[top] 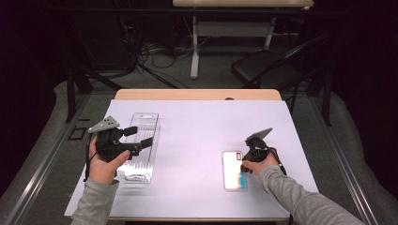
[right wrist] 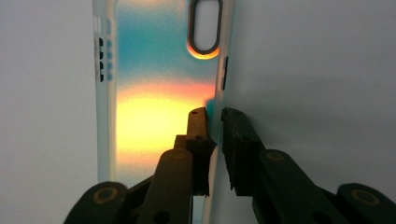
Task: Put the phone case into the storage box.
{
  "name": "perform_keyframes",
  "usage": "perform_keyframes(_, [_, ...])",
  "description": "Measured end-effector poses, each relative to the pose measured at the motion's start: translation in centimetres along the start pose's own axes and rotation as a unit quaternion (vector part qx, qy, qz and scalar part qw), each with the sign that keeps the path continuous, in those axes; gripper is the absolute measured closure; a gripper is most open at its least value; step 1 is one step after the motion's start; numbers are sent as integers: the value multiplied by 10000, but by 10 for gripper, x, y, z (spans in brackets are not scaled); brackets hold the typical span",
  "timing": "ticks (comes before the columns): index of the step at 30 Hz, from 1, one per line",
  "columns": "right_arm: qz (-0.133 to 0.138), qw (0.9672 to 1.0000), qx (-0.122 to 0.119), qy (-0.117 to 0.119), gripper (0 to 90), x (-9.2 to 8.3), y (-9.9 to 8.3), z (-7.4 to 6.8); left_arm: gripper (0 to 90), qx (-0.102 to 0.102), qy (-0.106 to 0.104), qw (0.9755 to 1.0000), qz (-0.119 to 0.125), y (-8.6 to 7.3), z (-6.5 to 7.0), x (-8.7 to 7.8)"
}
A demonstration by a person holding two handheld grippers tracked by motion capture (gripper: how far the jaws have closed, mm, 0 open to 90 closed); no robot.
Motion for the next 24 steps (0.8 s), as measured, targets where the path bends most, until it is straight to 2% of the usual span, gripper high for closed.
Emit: perform_keyframes(24, [37,9999,138,3,853,0,-1,0,157,-15,8,10000,-16,0,-1,1])
Point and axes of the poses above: each handheld gripper's, and its own axes: x roughly forward along the jaws, y roughly out of its top, z roughly to its right, the point moved 3 cm from there along x, roughly forward along the jaws, and after that the axes turned 15 degrees about -z, right-handed, at the moved point
